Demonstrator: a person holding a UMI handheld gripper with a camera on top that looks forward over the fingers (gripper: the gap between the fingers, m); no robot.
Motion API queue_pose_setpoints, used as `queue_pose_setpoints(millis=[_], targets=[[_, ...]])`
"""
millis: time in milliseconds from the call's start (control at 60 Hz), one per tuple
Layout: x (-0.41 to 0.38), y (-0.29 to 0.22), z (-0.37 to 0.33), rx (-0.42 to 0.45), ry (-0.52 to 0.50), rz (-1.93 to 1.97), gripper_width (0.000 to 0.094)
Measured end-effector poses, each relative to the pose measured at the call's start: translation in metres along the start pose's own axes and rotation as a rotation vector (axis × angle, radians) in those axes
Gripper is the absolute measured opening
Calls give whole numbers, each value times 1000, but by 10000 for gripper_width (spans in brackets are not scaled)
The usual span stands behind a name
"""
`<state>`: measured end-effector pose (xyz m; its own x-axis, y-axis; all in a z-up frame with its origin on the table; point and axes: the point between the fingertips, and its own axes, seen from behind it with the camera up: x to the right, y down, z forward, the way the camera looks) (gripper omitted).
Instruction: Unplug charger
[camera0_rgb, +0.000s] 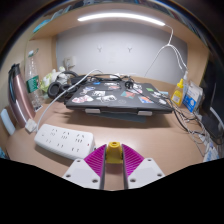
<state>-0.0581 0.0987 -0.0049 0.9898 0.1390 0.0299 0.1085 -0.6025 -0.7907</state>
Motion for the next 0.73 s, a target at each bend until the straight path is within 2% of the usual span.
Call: queue_pose_setpoints(millis=[150,200,217,233,250,283,333,367,500,733], targets=[[1,1,8,5,1,-3,326],[3,2,7,8,7,8,376],[4,2,6,10,9,14,426],[4,1,5,15,9,20,528],[3,-1,4,23,7,26,586],[2,-5,0,44,-5,31,792],[15,-7,-9,62,38,16,887],[19,-9,-17,79,45,8,891],[24,-8,-58,135,-31,31,884],[93,28,-122,144,3,35,885]])
